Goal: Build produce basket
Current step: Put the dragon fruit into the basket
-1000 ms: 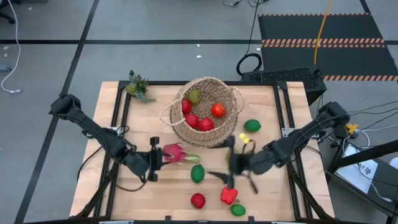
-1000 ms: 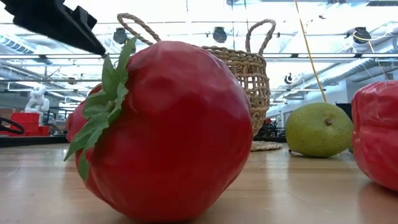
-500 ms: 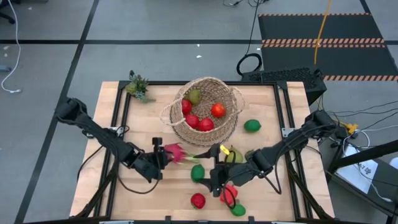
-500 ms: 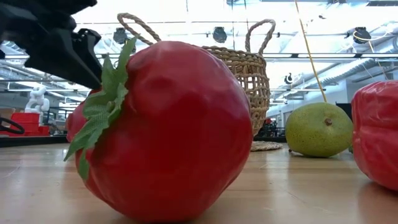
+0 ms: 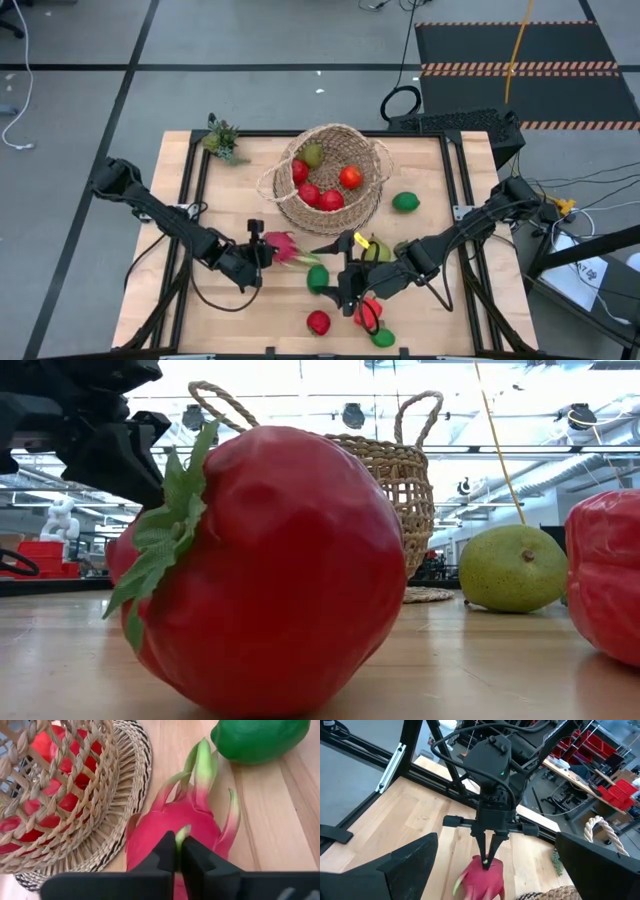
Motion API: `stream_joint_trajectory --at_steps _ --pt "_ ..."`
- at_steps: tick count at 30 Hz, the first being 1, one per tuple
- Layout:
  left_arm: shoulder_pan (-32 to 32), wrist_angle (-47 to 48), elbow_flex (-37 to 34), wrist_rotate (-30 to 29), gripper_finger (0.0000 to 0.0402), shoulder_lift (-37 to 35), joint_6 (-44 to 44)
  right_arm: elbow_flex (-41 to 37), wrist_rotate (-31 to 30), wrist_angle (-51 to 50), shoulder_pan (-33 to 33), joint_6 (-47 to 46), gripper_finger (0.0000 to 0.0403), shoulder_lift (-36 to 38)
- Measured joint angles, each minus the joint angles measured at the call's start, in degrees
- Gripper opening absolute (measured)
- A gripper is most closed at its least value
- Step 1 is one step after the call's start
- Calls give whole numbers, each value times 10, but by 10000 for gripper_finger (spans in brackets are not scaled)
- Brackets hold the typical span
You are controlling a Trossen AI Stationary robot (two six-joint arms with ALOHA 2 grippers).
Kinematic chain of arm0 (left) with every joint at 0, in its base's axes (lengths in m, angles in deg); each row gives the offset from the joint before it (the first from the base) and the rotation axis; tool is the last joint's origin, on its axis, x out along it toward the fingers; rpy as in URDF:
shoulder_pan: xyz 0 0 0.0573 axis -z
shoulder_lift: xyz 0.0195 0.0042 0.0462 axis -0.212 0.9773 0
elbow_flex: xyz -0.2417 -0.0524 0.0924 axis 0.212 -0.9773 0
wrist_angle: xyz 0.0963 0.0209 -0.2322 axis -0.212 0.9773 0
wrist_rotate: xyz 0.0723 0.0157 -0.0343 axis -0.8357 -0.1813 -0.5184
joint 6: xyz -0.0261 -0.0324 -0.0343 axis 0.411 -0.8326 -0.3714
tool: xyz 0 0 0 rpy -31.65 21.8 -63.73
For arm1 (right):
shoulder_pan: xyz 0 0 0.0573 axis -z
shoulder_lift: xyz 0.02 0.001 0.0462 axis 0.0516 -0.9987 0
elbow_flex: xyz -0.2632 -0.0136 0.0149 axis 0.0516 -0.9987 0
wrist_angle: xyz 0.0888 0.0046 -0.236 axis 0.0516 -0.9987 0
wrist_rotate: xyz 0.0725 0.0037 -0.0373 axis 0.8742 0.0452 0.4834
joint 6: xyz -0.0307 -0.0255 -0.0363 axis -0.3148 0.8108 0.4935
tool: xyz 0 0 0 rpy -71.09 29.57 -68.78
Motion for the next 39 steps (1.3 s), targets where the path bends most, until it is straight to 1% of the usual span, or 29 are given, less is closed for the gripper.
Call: stream_joint_trajectory --at_steps 3,7,10,13,16,19,21,23,25,27,30,32,35,37,39 --pt "0 -5 1 -6 18 -8 11 0 0 0 0 8 400 0" --pt "0 -4 15 -10 21 -39 36 0 0 -1 0 10 400 0" --pt "0 -5 36 -10 8 -73 66 0 0 -1 2 10 400 0" --pt "-3 -1 58 -19 10 -109 97 0 -1 0 5 9 400 0" --pt "-8 16 86 -41 10 -142 109 0 -3 1 5 9 400 0" --pt "-15 28 115 -46 6 -170 115 0 -5 1 5 10 400 0" --pt "-21 37 131 -46 8 -184 122 0 -29 7 4 18 400 0" --pt "-27 42 146 -46 12 -195 123 0 -67 15 2 36 400 0" --pt "-35 54 167 -46 13 -201 136 0 -103 25 -2 54 400 0" --pt "-39 69 193 -46 11 -200 151 0 -123 44 -6 66 400 0" --pt "-39 74 230 -46 5 -196 173 0 -122 75 -7 67 400 0" --pt "-39 74 242 -46 7 -192 181 0 -123 91 -5 45 400 0" --pt "-39 70 244 -57 16 -186 183 0 -121 105 5 8 399 0" --pt "-39 70 244 -72 16 -184 182 0 -120 101 8 7 396 0" --pt "-40 72 244 -75 12 -184 178 0 -119 91 9 10 389 -1"
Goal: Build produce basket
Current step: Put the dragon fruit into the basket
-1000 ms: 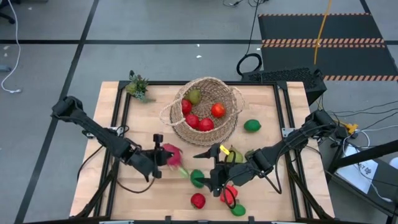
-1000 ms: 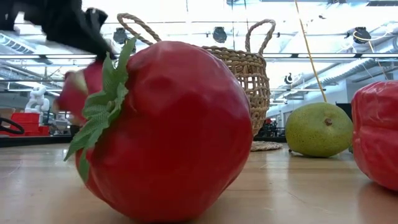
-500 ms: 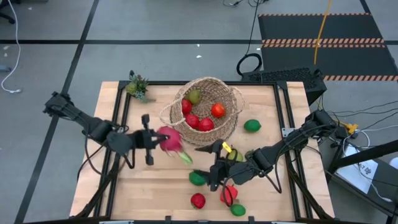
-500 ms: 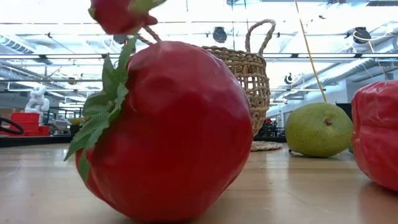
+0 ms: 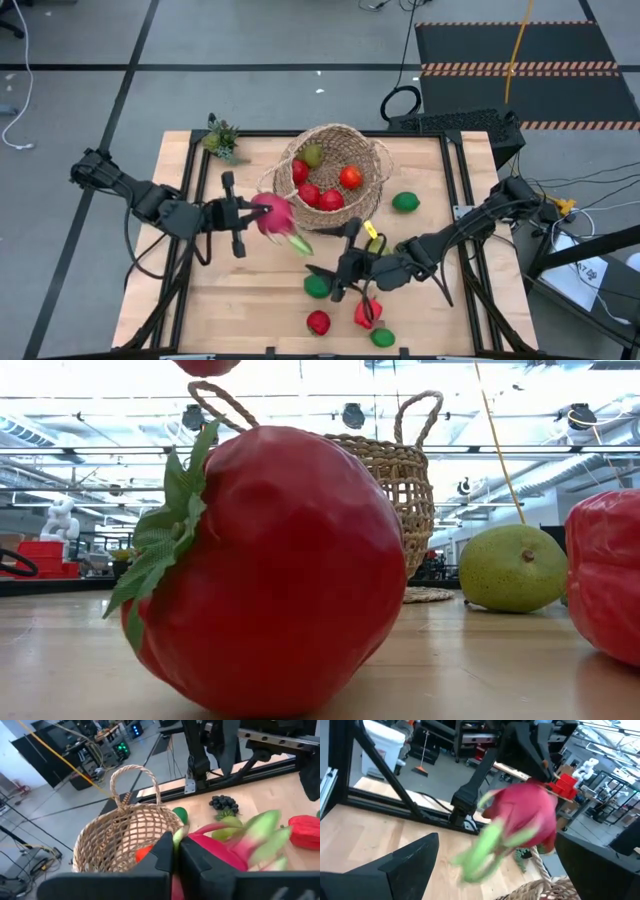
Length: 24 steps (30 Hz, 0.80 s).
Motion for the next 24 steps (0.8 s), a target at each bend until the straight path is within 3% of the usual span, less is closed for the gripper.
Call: stream_joint_trajectory --at_steps 5,15,20,24 --pt "-2 -3 -4 0 7 1 -7 0 7 -3 7 -31 363 -3" --pt "-3 -2 -4 -13 14 1 -8 0 120 -16 61 -210 323 -3" --pt "-3 1 -4 -14 9 1 -8 0 125 -26 77 -259 313 -3" --pt "-3 1 -4 -14 21 1 -7 0 196 -51 94 -306 305 -3"
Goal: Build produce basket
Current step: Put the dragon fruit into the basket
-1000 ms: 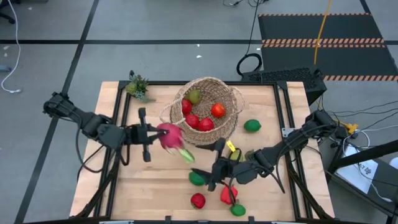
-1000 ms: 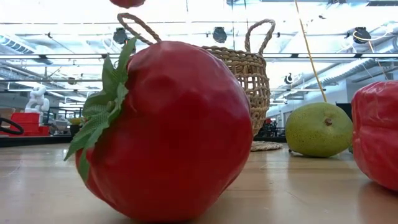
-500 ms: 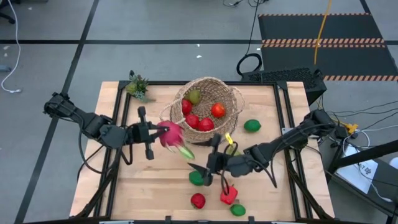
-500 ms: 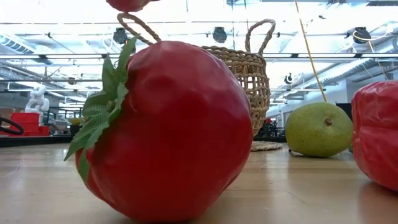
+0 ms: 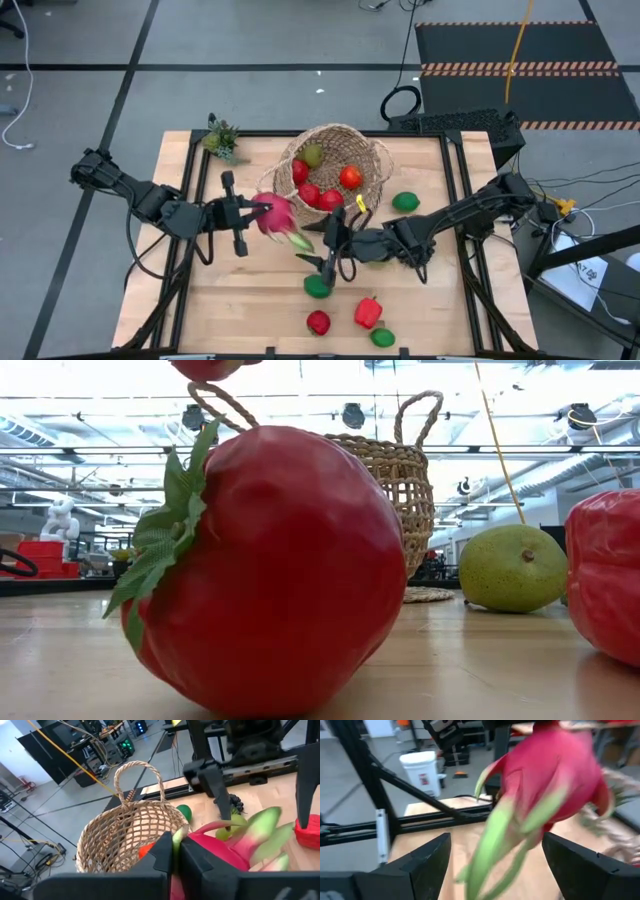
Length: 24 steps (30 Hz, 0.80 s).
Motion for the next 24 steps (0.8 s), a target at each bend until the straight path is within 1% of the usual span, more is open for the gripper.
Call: stream_joint_trajectory --at_steps 3,10,17,21,24 --pt "0 0 0 0 21 0 0 0 45 -1 10 -20 302 0" --pt "0 -1 0 0 6 0 2 0 45 -25 17 -27 302 0" --pt "0 -7 0 0 24 0 2 -1 45 -37 24 -36 300 0" --pt "0 -7 0 0 14 0 4 -1 46 -35 25 -34 279 0" --pt "0 -7 0 0 8 0 9 -1 46 -35 25 -25 244 0"
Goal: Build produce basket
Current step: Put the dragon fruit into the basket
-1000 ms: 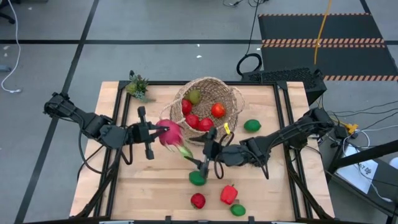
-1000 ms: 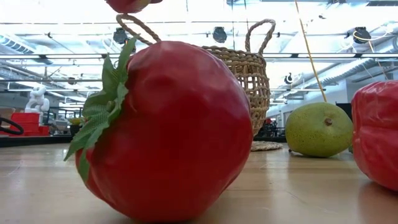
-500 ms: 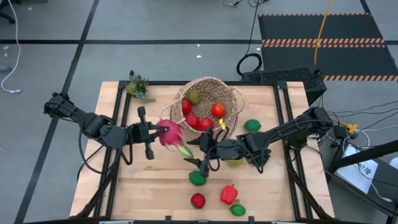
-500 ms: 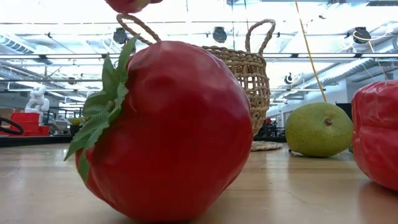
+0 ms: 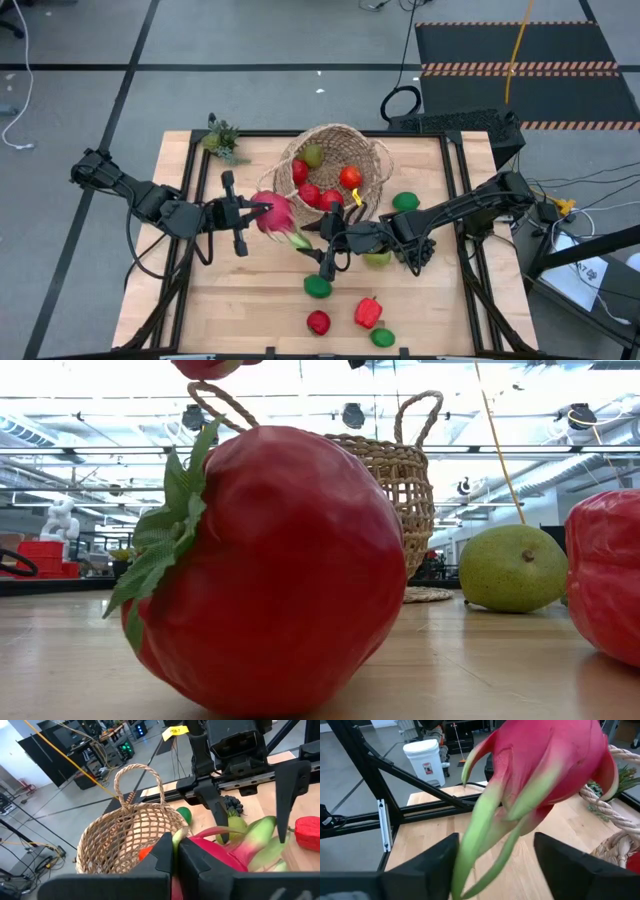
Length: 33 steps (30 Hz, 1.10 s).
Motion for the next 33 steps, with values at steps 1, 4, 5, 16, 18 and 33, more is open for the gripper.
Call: stream_joint_trajectory --at_steps 1,4,5,16,18,33 --pt "0 0 0 0 8 0 0 0 0 0 0 4 229 0" --pt "0 -1 0 0 17 0 0 0 0 0 0 22 177 0" --pt "0 -1 0 0 21 0 0 0 0 -1 0 29 159 0" --pt "0 -2 0 1 32 0 3 0 0 -4 0 82 15 0" --pt "0 -2 0 5 32 0 7 0 0 -4 0 85 22 0" --pt "25 -9 4 34 204 0 -44 0 -3 -4 0 119 11 16"
